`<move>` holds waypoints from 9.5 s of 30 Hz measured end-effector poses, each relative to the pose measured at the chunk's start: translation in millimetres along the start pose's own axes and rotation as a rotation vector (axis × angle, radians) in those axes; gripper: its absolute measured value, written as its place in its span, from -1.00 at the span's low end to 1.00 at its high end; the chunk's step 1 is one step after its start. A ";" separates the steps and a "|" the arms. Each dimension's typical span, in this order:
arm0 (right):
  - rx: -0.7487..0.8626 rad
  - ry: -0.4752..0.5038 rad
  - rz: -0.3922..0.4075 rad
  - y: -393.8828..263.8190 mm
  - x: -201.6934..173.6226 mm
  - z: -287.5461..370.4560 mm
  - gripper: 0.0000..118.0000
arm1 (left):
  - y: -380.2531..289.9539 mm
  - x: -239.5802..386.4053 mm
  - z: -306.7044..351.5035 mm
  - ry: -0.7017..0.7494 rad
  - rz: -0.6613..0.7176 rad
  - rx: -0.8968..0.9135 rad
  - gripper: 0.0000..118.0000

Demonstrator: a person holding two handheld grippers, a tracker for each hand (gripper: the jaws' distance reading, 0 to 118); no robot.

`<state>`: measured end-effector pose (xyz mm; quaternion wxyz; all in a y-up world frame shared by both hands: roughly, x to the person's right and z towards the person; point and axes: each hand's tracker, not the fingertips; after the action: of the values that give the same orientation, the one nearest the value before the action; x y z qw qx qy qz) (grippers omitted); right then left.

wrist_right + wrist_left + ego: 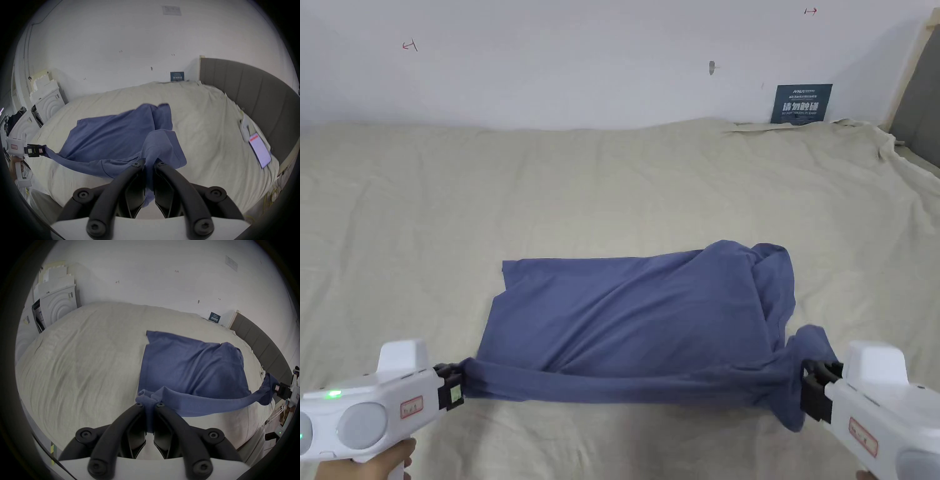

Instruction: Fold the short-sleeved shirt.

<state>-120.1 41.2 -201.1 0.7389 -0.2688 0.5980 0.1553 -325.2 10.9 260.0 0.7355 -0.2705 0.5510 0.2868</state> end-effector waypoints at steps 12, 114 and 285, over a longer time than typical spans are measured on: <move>-0.004 0.019 0.110 56.2 8.7 -82.3 -0.89 | 55.6 10.2 -60.0 0.041 -0.104 0.003 -0.94; -0.290 -0.049 0.018 -34.4 24.1 -151.0 0.47 | 43.8 12.5 -77.7 -0.002 -0.039 -0.182 -0.97; -0.002 0.169 -0.088 51.1 63.7 20.9 -0.97 | 61.6 -25.2 -7.6 0.021 -0.082 -0.013 -1.00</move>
<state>-116.5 88.8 -270.6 0.6915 -0.3077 0.6458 0.1001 -380.3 44.8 277.5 0.7392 -0.3005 0.5451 0.2572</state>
